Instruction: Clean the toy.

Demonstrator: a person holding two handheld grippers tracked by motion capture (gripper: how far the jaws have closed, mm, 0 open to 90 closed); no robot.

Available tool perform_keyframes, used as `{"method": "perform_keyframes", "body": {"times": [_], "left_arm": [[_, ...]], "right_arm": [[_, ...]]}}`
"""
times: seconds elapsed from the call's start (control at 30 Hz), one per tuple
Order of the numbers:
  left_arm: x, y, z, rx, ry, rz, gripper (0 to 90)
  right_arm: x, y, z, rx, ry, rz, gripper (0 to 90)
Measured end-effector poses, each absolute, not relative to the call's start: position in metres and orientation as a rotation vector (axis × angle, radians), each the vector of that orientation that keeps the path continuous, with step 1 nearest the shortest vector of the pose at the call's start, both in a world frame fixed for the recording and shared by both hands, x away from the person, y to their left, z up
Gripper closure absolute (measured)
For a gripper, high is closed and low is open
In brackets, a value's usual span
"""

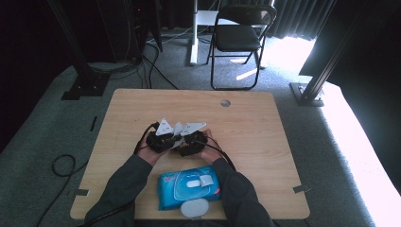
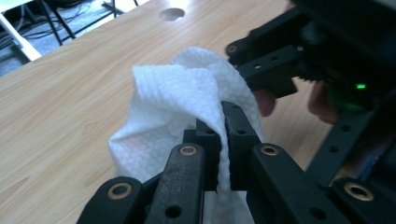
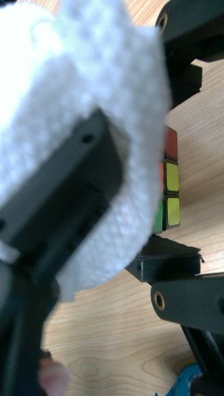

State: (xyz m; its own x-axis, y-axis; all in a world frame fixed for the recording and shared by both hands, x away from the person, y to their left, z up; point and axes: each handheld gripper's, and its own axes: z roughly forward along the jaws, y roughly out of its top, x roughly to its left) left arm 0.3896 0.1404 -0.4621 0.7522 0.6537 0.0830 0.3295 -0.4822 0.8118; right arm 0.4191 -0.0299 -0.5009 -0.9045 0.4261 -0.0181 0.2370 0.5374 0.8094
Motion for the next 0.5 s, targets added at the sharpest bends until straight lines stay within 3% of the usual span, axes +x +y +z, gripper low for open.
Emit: {"method": "perform_keyframes", "body": {"times": [0.5], "left_arm": [[0.398, 0.166, -0.466, 2.054, 0.864, 0.515, 86.8]], "right_arm": [[0.417, -0.035, -0.502, 0.574, 2.549, 1.317, 34.5]]}}
